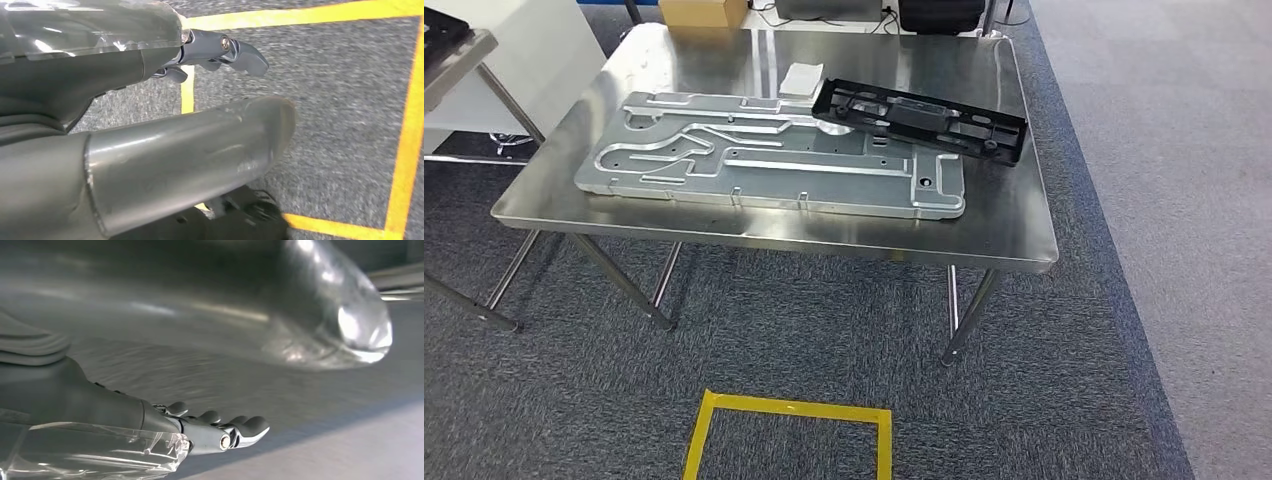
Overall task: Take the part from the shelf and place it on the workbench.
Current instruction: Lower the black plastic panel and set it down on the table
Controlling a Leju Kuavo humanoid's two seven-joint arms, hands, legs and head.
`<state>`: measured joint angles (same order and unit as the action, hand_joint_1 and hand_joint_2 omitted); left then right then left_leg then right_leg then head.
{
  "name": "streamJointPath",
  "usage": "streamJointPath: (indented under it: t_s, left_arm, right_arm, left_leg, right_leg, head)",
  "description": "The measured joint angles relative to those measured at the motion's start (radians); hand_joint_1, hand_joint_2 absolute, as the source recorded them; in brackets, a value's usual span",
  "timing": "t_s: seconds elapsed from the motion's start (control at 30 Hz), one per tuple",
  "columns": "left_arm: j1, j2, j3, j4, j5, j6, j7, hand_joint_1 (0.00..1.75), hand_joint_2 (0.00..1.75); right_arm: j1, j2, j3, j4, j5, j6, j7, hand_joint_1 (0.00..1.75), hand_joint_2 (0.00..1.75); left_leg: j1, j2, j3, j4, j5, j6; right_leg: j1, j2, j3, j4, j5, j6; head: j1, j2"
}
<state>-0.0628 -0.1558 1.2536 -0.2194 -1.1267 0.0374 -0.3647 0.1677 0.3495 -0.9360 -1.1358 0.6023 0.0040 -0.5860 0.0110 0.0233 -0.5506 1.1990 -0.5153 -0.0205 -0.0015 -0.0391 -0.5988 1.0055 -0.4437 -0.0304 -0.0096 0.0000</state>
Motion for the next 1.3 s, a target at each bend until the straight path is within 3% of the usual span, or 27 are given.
streamJointPath:
  t_s: [0.07, 0.1, 0.17, 0.2, 0.23, 0.33, 0.37, 0.4, 0.43, 0.5, 0.57, 0.6, 0.63, 0.7, 0.73, 0.77, 0.83, 0.87, 0.9, 0.93, 1.0, 1.07, 1.1, 1.13, 1.2, 1.23, 1.3]
  left_arm:
    - [-0.008, 0.000, 0.001, -0.001, -0.003, 0.005, -0.007, 0.00, 0.00]
    - [-0.012, 0.000, 0.002, -0.001, -0.003, 0.008, -0.011, 0.00, 0.00]
    - [-0.012, 0.000, 0.006, -0.002, -0.004, 0.012, -0.016, 0.00, 0.00]
    - [-0.009, -0.001, 0.009, -0.002, -0.004, 0.014, -0.016, 0.00, 0.00]
    - [-0.007, -0.001, 0.012, -0.002, -0.004, 0.015, -0.016, 0.00, 0.00]
    - [-0.007, -0.001, 0.018, -0.002, -0.004, 0.016, -0.017, 0.00, 0.00]
    - [-0.008, -0.001, 0.019, -0.002, -0.004, 0.017, -0.017, 0.00, 0.00]
    - [-0.007, -0.001, 0.020, -0.002, -0.005, 0.018, -0.018, 0.00, 0.00]
    - [-0.007, -0.001, 0.020, -0.002, -0.006, 0.019, -0.018, 0.00, 0.00]
    - [-0.007, -0.002, 0.021, -0.002, -0.010, 0.020, -0.018, 0.00, 0.00]
    - [-0.010, -0.002, 0.021, -0.002, -0.013, 0.020, -0.018, 0.00, 0.00]
    - [-0.011, -0.003, 0.021, -0.002, -0.014, 0.020, -0.019, 0.00, 0.00]
    - [-0.011, -0.002, 0.021, -0.002, -0.015, 0.021, -0.019, 0.00, 0.00]
    - [-0.007, 0.002, 0.022, -0.002, -0.016, 0.022, -0.019, 0.00, 0.00]
    - [-0.005, 0.004, 0.023, -0.002, -0.016, 0.023, -0.020, 0.00, 0.00]
    - [-0.003, 0.006, 0.024, -0.002, -0.016, 0.025, -0.020, 0.00, 0.00]
    - [-0.006, 0.007, 0.025, -0.002, -0.015, 0.027, -0.020, 0.00, 0.00]
    - [-0.007, 0.008, 0.026, -0.002, -0.015, 0.029, -0.020, 0.00, 0.00]
    - [-0.007, 0.010, 0.027, -0.002, -0.014, 0.030, -0.020, 0.00, 0.00]
    - [-0.006, 0.011, 0.028, -0.002, -0.013, 0.031, -0.020, 0.00, 0.00]
    - [-0.006, 0.016, 0.034, -0.002, -0.007, 0.033, -0.019, 0.00, 0.00]
    - [-0.011, 0.020, 0.040, -0.002, 0.001, 0.033, -0.018, 0.00, 0.00]
    - [-0.014, 0.022, 0.043, -0.002, 0.004, 0.033, -0.018, 0.00, 0.00]
    - [-0.015, 0.024, 0.045, -0.002, 0.005, 0.033, -0.017, 0.00, 0.00]
    - [-0.012, 0.028, 0.050, -0.002, 0.006, 0.033, -0.016, 0.00, 0.00]
    - [-0.010, 0.029, 0.052, -0.002, 0.006, 0.033, -0.015, 0.00, 0.00]
    - [-0.011, 0.030, 0.056, -0.002, 0.008, 0.032, -0.014, 0.00, 0.00]
  right_arm:
    - [-0.040, -0.009, -0.068, 0.105, 0.116, -0.067, 0.012, 0.00, 0.00]
    - [-0.058, -0.017, -0.102, 0.160, 0.157, -0.099, 0.015, 0.00, 0.00]
    - [-0.090, -0.037, -0.160, 0.271, 0.203, -0.145, 0.024, 0.00, 0.00]
    - [-0.104, -0.047, -0.182, 0.320, 0.215, -0.157, 0.030, 0.00, 0.00]
    - [-0.114, -0.057, -0.199, 0.362, 0.223, -0.166, 0.034, 0.00, 0.00]
    - [-0.129, -0.082, -0.234, 0.459, 0.248, -0.192, 0.047, 0.00, 0.00]
    - [-0.136, -0.091, -0.243, 0.490, 0.263, -0.206, 0.059, 0.00, 0.00]
    - [-0.144, -0.101, -0.252, 0.522, 0.280, -0.221, 0.074, 0.00, 0.00]
    - [-0.150, -0.110, -0.259, 0.551, 0.295, -0.234, 0.088, 0.00, 0.00]
    - [-0.160, -0.124, -0.268, 0.598, 0.314, -0.249, 0.107, 0.00, 0.00]
    - [-0.164, -0.132, -0.272, 0.629, 0.320, -0.255, 0.114, 0.00, 0.00]
    - [-0.168, -0.136, -0.275, 0.643, 0.324, -0.257, 0.122, 0.00, 0.00]
    - [-0.172, -0.139, -0.278, 0.658, 0.330, -0.260, 0.138, 0.00, 0.00]
    - [-0.181, -0.145, -0.287, 0.695, 0.345, -0.264, 0.188, 0.00, 0.00]
    - [-0.184, -0.148, -0.292, 0.714, 0.352, -0.264, 0.220, 0.00, 0.00]
    - [-0.186, -0.152, -0.296, 0.731, 0.360, -0.264, 0.252, 0.00, 0.00]
    - [-0.186, -0.156, -0.304, 0.763, 0.378, -0.265, 0.320, 0.00, 0.00]
    - [-0.186, -0.158, -0.308, 0.778, 0.388, -0.265, 0.352, 0.00, 0.00]
    - [-0.186, -0.158, -0.311, 0.791, 0.399, -0.265, 0.379, 0.00, 0.00]
    - [-0.187, -0.159, -0.313, 0.802, 0.410, -0.263, 0.403, 0.00, 0.00]
    - [-0.190, -0.159, -0.313, 0.821, 0.429, -0.257, 0.437, 0.00, 0.00]
    - [-0.192, -0.160, -0.313, 0.835, 0.447, -0.245, 0.459, 0.00, 0.00]
    - [-0.194, -0.160, -0.313, 0.841, 0.456, -0.238, 0.467, 0.00, 0.00]
    - [-0.196, -0.160, -0.313, 0.846, 0.463, -0.232, 0.472, 0.00, 0.00]
    - [-0.203, -0.160, -0.312, 0.854, 0.474, -0.225, 0.478, 0.00, 0.00]
    - [-0.204, -0.161, -0.311, 0.856, 0.480, -0.222, 0.479, 0.00, 0.00]
    - [-0.203, -0.163, -0.307, 0.863, 0.496, -0.214, 0.482, 0.00, 0.00]
  left_leg:
    - [-0.006, 0.021, 0.101, -0.148, -0.022, 0.010]
    - [-0.009, 0.026, 0.127, -0.195, -0.039, 0.018]
    - [-0.010, 0.016, 0.124, -0.223, -0.038, 0.037]
    - [-0.009, 0.011, 0.114, -0.225, -0.025, 0.045]
    - [-0.007, 0.007, 0.102, -0.227, -0.011, 0.055]
    - [-0.007, -0.011, 0.051, -0.227, 0.032, 0.069]
    - [-0.008, -0.020, 0.032, -0.226, 0.046, 0.068]
    - [-0.008, -0.029, 0.013, -0.224, 0.060, 0.066]
    - [-0.008, -0.038, -0.007, -0.220, 0.074, 0.063]
    - [-0.007, -0.058, -0.043, -0.211, 0.097, 0.056]
    - [-0.009, -0.078, -0.069, -0.200, 0.117, 0.046]
    - [-0.010, -0.087, -0.079, -0.197, 0.128, 0.040]
    - [-0.011, -0.097, -0.086, -0.196, 0.140, 0.033]
    - [-0.009, -0.107, -0.101, -0.195, 0.153, 0.022]
    - [-0.007, -0.096, -0.111, -0.179, 0.134, 0.018]
    - [-0.005, -0.078, -0.126, -0.145, 0.097, 0.015]
    - [0.000, -0.041, -0.157, -0.028, -0.002, 0.006]
    - [0.002, -0.034, -0.169, 0.034, -0.029, 0.000]
    - [0.003, -0.031, -0.171, 0.080, -0.029, -0.005]
    - [0.004, -0.029, -0.161, 0.099, -0.008, -0.007]
    - [0.004, -0.013, -0.085, 0.030, 0.043, -0.005]
    - [-0.003, 0.029, 0.024, -0.114, 0.031, 0.006]
    - [-0.007, 0.046, 0.057, -0.166, 0.013, 0.013]
    - [-0.010, 0.052, 0.071, -0.196, -0.002, 0.020]
    - [-0.009, 0.036, 0.062, -0.210, 0.000, 0.035]
    - [-0.007, 0.027, 0.058, -0.214, 0.007, 0.042]
    - [-0.004, 0.010, 0.047, -0.219, 0.023, 0.057]
  right_leg:
    - [0.003, -0.016, -0.019, 0.016, 0.012, 0.011]
    - [0.004, -0.026, -0.023, 0.019, 0.020, 0.016]
    - [0.003, -0.042, -0.027, 0.018, 0.035, 0.029]
    - [0.001, -0.034, -0.031, 0.022, 0.027, 0.036]
    - [-0.002, -0.018, -0.038, 0.038, -0.001, 0.043]
    - [-0.007, 0.029, -0.069, 0.184, -0.156, 0.057]
    - [-0.007, 0.032, -0.075, 0.240, -0.182, 0.059]
    - [-0.008, 0.034, -0.071, 0.276, -0.180, 0.059]
    - [-0.009, 0.035, -0.053, 0.283, -0.155, 0.058]
    - [-0.011, 0.056, 0.031, 0.199, -0.099, 0.052]
    - [-0.010, 0.099, 0.143, 0.043, -0.104, 0.041]
    - [-0.009, 0.113, 0.179, -0.012, -0.118, 0.036]
    - [-0.006, 0.115, 0.195, -0.044, -0.127, 0.031]
    - [-0.007, 0.094, 0.185, -0.051, -0.120, 0.019]
    - [-0.008, 0.081, 0.176, -0.052, -0.111, 0.011]
    - [-0.010, 0.067, 0.165, -0.053, -0.101, 0.004]
    - [-0.008, 0.036, 0.143, -0.052, -0.085, -0.003]
    - [-0.006, 0.020, 0.131, -0.050, -0.077, -0.003]
    - [-0.006, 0.005, 0.118, -0.046, -0.070, -0.002]
    - [-0.005, -0.010, 0.104, -0.040, -0.064, -0.001]
    - [-0.003, -0.035, 0.080, -0.025, -0.057, 0.004]
    - [0.001, -0.056, 0.068, -0.011, -0.055, 0.011]
    - [0.003, -0.066, 0.066, -0.006, -0.053, 0.016]
    - [0.005, -0.076, 0.065, -0.003, -0.052, 0.022]
    - [0.004, -0.084, 0.064, 0.002, -0.050, 0.034]
    - [0.002, -0.066, 0.058, 0.016, -0.062, 0.041]
    - [-0.004, -0.006, 0.024, 0.097, -0.124, 0.051]
  head:
    - [-0.001, 0.000]
    - [-0.002, 0.000]
    - [-0.002, 0.000]
    - [-0.002, 0.000]
    - [0.000, 0.000]
    - [0.005, 0.000]
    - [0.006, 0.000]
    - [0.006, 0.000]
    - [0.006, 0.000]
    - [0.006, 0.000]
    - [0.006, 0.000]
    - [0.006, 0.000]
    - [0.006, 0.000]
    - [0.006, 0.000]
    - [0.004, 0.000]
    - [0.002, 0.000]
    - [-0.004, 0.000]
    - [-0.004, 0.000]
    - [-0.004, 0.000]
    - [-0.005, 0.000]
    - [-0.005, 0.000]
    - [-0.006, 0.000]
    - [-0.006, 0.000]
    - [-0.006, 0.000]
    - [-0.007, 0.000]
    - [-0.005, 0.000]
    - [0.000, 0.000]
